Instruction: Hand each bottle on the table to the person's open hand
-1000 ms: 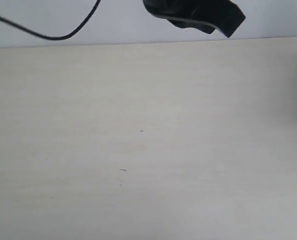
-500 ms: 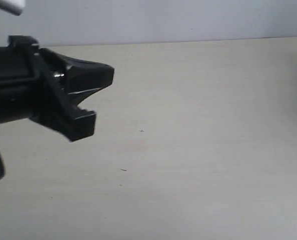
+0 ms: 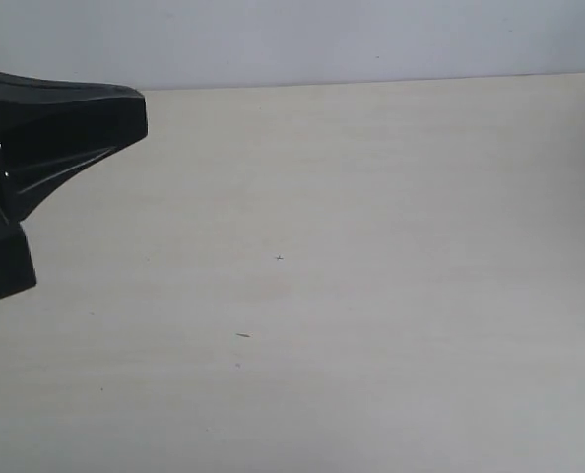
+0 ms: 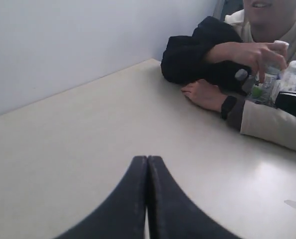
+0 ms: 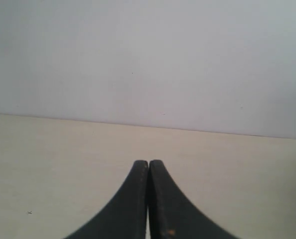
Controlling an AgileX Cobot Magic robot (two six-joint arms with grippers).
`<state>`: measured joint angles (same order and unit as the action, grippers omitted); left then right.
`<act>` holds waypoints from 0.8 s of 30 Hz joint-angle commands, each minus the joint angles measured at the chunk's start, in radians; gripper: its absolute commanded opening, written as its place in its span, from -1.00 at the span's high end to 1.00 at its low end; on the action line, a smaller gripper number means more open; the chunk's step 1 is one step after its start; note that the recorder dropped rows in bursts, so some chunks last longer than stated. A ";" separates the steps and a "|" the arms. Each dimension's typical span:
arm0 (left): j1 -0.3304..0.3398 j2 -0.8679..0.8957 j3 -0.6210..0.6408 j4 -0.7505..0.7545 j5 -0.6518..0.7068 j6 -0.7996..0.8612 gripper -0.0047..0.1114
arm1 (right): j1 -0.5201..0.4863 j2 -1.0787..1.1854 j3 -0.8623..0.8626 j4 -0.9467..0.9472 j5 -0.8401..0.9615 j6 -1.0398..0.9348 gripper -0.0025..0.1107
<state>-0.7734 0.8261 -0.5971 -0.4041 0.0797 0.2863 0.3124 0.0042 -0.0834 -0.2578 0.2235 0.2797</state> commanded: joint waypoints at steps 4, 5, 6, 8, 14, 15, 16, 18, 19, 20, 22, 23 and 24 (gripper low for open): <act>-0.005 -0.006 0.011 -0.079 0.001 -0.057 0.92 | 0.002 -0.004 0.007 0.004 -0.002 0.001 0.96; 0.026 -0.025 0.026 -0.083 0.009 -0.062 0.92 | 0.002 -0.004 0.007 0.004 -0.002 0.001 0.96; 0.087 -0.053 0.057 -0.125 0.032 -0.072 0.92 | 0.002 -0.004 0.007 0.004 -0.002 0.001 0.96; 0.230 -0.145 0.144 -0.180 0.039 -0.111 0.92 | 0.002 -0.004 0.007 0.004 -0.002 0.001 0.96; 0.484 -0.397 0.353 -0.191 -0.137 -0.109 0.92 | 0.002 -0.004 0.007 0.004 -0.002 0.001 0.96; 0.506 -0.442 0.384 -0.191 -0.187 -0.109 0.92 | 0.002 -0.004 0.007 0.004 -0.002 0.001 0.96; 0.535 -0.484 0.429 -0.191 -0.239 -0.109 0.92 | 0.002 -0.004 0.007 0.004 -0.002 0.001 0.96; 0.567 -0.558 0.492 -0.191 -0.310 -0.109 0.92 | 0.002 -0.004 0.007 0.004 -0.002 0.001 0.96; 0.585 -0.605 0.525 -0.191 -0.344 -0.109 0.92 | 0.002 -0.004 0.007 0.004 -0.002 0.001 0.96; 0.595 -0.635 0.554 -0.191 -0.356 -0.109 0.92 | 0.002 -0.004 0.007 0.004 -0.002 0.001 0.96; 0.618 -0.710 0.597 -0.187 -0.361 -0.109 0.92 | 0.002 -0.004 0.007 0.004 -0.002 0.001 0.96; 0.628 -0.738 0.597 -0.185 -0.361 -0.107 0.92 | 0.002 -0.004 0.007 0.004 -0.002 0.001 0.96; 0.637 -0.773 0.597 -0.185 -0.328 -0.107 0.92 | 0.002 -0.004 0.007 0.004 -0.002 0.001 0.96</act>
<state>-0.1598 0.1300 -0.0168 -0.5875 -0.2448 0.1829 0.3124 0.0042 -0.0834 -0.2578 0.2249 0.2803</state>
